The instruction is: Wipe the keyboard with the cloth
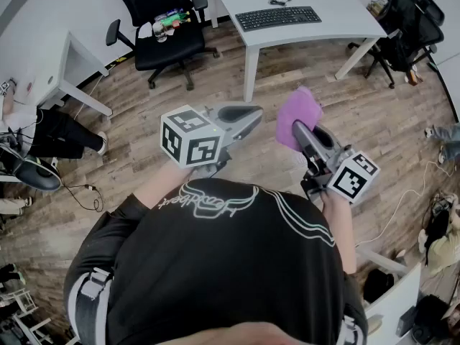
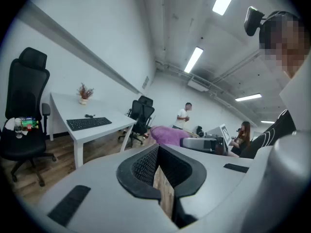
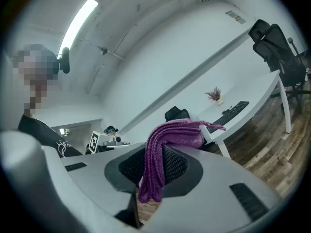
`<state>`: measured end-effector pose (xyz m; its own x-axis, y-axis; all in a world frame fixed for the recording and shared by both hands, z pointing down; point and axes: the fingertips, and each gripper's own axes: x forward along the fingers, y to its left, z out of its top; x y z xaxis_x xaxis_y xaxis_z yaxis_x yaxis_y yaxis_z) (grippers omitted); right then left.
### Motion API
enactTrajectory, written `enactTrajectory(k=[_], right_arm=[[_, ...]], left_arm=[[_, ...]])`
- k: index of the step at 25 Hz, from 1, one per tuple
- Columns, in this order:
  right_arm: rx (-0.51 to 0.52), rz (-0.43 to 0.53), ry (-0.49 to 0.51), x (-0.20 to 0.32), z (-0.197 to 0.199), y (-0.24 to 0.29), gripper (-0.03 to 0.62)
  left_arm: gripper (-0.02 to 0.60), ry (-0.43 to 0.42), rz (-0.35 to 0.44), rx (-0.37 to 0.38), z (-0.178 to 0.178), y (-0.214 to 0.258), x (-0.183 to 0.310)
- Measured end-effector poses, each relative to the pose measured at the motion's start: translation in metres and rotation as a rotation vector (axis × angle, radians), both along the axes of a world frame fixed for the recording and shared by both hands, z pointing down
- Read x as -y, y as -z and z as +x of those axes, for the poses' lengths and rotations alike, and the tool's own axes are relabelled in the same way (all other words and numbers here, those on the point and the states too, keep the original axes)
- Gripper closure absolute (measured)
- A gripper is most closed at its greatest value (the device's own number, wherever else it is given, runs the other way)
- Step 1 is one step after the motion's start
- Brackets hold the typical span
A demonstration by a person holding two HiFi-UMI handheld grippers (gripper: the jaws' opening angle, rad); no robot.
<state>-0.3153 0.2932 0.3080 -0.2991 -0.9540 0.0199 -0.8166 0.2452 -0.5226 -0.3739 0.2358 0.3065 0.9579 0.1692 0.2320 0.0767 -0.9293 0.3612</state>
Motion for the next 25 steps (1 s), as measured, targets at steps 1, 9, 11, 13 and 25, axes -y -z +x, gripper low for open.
enactTrajectory(k=[1,9,11,13,25], right_arm=[[0.005,0.008,0.006,0.000,0.001,0.001,0.546],[0.033,0.009,0.003,-0.014,0.029,-0.006,0.546],[0.041,0.020,0.007,-0.017,0.037,-0.005,0.546],[0.047,0.043,0.024,-0.021,0.040,-0.003,0.546],[0.174,0.094,0.005,-0.070,0.092,-0.015,0.546]], left_arm=[[0.577,0.002,0.000,0.001,0.002,-0.001,0.000],[0.577,0.010,-0.002,0.008,0.030,-0.007,-0.015],[0.577,0.018,-0.006,0.009,0.038,-0.008,-0.017],[0.577,0.026,-0.013,0.006,0.046,-0.009,-0.019],[0.577,0.024,-0.033,0.015,0.095,-0.029,-0.056]])
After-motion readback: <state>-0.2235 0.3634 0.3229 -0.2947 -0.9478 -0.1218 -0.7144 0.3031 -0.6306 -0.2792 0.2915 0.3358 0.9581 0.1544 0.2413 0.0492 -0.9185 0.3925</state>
